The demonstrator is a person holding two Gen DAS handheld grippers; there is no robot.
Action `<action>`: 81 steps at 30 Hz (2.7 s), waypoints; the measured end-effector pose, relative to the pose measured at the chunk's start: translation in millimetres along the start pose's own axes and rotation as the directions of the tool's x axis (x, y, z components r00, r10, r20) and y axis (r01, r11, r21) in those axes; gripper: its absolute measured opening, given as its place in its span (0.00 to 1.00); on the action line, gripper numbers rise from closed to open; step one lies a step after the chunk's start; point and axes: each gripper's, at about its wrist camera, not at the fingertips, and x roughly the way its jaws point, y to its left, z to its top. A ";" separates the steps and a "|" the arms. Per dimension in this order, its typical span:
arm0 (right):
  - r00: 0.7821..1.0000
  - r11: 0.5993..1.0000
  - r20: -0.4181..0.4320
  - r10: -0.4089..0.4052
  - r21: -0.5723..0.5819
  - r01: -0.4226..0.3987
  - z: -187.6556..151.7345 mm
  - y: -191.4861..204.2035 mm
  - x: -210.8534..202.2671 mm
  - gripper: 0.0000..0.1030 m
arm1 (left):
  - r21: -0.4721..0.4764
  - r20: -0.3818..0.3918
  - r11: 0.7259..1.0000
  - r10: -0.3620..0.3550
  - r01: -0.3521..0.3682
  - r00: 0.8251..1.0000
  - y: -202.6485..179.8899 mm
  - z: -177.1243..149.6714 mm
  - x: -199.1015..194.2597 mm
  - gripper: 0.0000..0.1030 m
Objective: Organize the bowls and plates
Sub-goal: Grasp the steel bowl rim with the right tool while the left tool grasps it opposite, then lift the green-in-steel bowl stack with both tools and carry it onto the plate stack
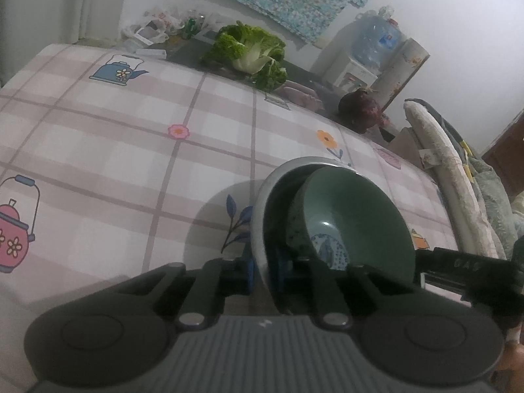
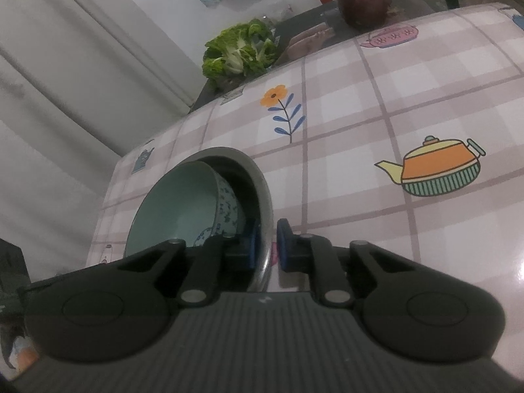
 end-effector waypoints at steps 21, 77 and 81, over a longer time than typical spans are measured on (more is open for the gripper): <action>1.000 1.000 -0.027 0.012 0.021 -0.011 -10.9 1.3 -13.0 0.09 | -0.020 -0.012 1.000 -0.004 0.004 1.000 -2.0 -7.8 -13.6 0.10; 0.999 0.998 -0.040 -0.010 0.062 0.013 -163.7 11.0 -165.9 0.10 | 0.042 -0.037 0.999 0.007 -0.005 0.999 -46.2 -147.4 -134.2 0.10; 0.999 0.999 -0.042 -0.030 0.042 0.032 -167.7 13.3 -161.1 0.11 | 0.034 -0.048 0.999 0.015 -0.013 0.999 -43.1 -150.3 -130.5 0.11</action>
